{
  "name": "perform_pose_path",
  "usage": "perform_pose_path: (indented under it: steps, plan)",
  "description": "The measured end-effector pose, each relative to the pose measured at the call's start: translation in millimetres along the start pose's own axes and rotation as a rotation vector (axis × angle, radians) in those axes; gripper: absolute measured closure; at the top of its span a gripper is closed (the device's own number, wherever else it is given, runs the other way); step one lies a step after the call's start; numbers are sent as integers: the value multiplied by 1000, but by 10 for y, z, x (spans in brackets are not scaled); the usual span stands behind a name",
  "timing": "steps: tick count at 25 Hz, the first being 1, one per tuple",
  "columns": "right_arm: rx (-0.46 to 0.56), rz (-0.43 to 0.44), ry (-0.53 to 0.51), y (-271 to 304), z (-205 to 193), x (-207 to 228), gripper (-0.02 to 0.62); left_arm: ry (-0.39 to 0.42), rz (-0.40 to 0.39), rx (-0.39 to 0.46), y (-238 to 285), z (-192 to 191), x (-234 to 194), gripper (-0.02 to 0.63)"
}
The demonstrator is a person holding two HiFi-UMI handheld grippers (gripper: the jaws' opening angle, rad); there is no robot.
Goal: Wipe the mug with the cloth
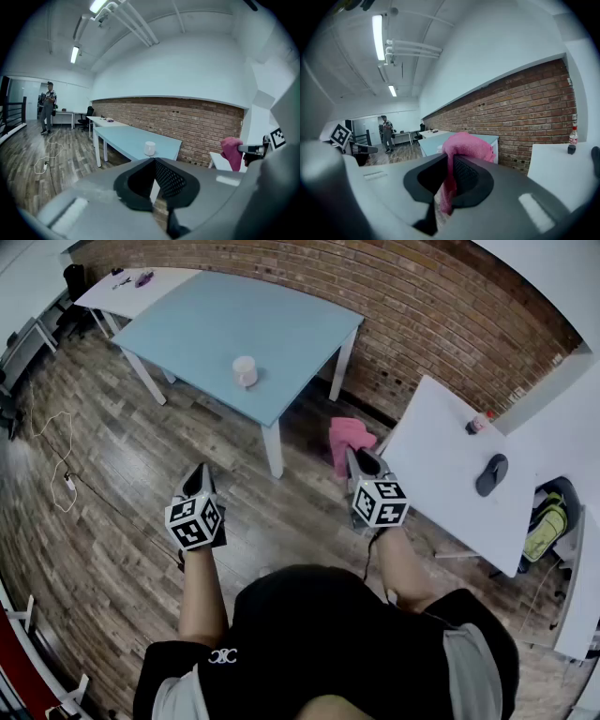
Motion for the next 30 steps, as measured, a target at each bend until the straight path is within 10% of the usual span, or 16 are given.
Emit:
perform_pose_path:
  steps: [30]
  plan:
    - [-5,-29,-6,23,-93,-607,558,25,-75,-47,-23,-80,-524,603]
Point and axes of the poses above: the fingertips, and each gripper's own axes: y forward along the fingers, x to its right, z out of its top, the point moved 2 cm from there along -y, backward along the fingers, and after that the axes turned 15 degrees about -z, right-handed, at the moved point
